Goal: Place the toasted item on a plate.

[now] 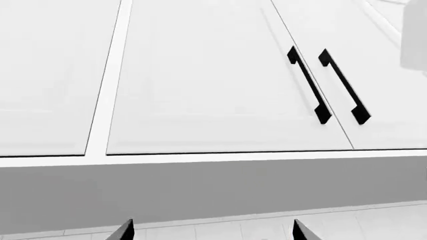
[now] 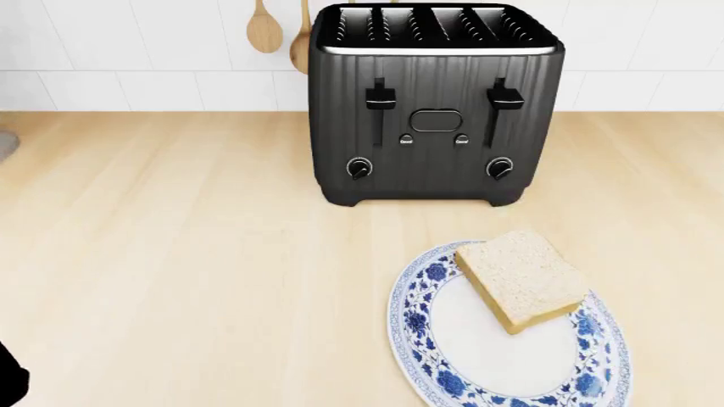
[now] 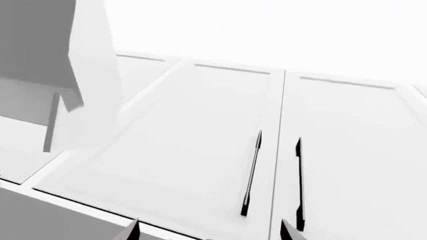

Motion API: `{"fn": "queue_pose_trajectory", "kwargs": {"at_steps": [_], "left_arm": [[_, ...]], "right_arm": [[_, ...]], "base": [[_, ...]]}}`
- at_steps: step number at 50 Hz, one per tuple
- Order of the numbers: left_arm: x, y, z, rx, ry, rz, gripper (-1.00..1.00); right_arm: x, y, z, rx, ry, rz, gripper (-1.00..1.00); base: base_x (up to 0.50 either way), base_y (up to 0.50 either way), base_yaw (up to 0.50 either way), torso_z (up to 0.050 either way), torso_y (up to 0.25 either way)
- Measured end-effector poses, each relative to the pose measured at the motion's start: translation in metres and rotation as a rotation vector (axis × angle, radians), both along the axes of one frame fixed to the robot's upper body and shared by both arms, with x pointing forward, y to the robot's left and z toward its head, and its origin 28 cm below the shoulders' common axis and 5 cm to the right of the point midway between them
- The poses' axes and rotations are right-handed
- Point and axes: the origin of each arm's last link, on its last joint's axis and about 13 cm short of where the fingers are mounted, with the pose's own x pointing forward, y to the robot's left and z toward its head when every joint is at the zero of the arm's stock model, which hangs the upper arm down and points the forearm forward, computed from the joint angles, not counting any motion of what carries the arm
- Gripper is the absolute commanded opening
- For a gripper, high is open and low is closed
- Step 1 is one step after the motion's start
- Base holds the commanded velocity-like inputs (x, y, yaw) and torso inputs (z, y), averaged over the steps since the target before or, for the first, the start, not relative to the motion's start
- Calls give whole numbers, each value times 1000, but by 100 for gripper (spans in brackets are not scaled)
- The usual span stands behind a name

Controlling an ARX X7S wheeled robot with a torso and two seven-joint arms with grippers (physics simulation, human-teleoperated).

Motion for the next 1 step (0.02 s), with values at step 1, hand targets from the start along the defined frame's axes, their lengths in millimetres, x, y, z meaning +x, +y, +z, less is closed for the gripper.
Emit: {"fn": "queue_pose_trajectory", "kwargs": {"at_steps": [1], "left_arm": [[0, 0, 0, -3, -7, -2, 100]], "right_arm": [[0, 0, 1, 0, -8, 0, 100]], "base": [[0, 0, 0, 0, 0]]}}
